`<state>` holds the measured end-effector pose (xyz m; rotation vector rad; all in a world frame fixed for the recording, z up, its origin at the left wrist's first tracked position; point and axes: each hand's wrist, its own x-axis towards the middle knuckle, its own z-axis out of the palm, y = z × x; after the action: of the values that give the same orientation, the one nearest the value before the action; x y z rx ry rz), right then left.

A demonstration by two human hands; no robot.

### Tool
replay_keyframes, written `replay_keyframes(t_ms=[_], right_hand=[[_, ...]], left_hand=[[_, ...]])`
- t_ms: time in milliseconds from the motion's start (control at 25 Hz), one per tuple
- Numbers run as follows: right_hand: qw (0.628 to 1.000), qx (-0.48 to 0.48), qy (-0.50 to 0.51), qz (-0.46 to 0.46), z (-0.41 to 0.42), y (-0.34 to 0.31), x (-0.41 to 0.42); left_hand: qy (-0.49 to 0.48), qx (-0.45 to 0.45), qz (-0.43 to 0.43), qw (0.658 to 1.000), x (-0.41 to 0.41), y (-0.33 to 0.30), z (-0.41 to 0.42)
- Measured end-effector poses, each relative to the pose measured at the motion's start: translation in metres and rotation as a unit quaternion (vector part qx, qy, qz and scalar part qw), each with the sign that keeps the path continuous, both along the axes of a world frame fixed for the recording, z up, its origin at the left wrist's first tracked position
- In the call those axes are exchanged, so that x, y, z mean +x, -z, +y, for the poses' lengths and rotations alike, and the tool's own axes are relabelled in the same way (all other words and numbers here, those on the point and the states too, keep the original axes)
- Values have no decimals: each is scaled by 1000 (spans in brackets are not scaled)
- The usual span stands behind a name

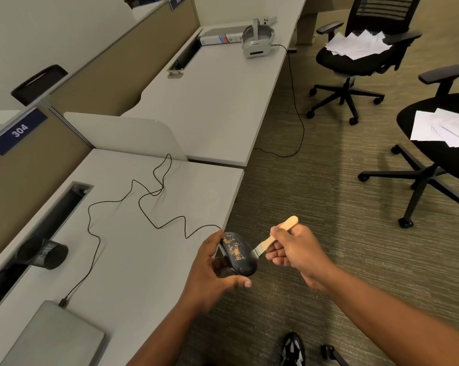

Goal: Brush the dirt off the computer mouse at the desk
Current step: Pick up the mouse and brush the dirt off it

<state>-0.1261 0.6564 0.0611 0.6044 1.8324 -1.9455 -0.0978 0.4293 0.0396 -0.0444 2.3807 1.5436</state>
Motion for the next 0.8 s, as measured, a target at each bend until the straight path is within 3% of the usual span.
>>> replay_keyframes(t_ms=[360,480,560,680,800], right_hand=[[1000,15,-11,20,1,0,0],[989,60,38,126,2,-7,2],[969,26,67,235,4,-17,6],[946,-90,-35,310,1,-30,12],[928,-40,-166,330,-5,-32,12]], left_hand=[[-5,-14,14,1000,0,2,-2],[-10,-18,18,1000,1,0,-1],[-13,-18,19,1000,1,-1,-1],[-17,-9,11,1000,1,0,-3],[-15,-10,21,1000,1,1,-3]])
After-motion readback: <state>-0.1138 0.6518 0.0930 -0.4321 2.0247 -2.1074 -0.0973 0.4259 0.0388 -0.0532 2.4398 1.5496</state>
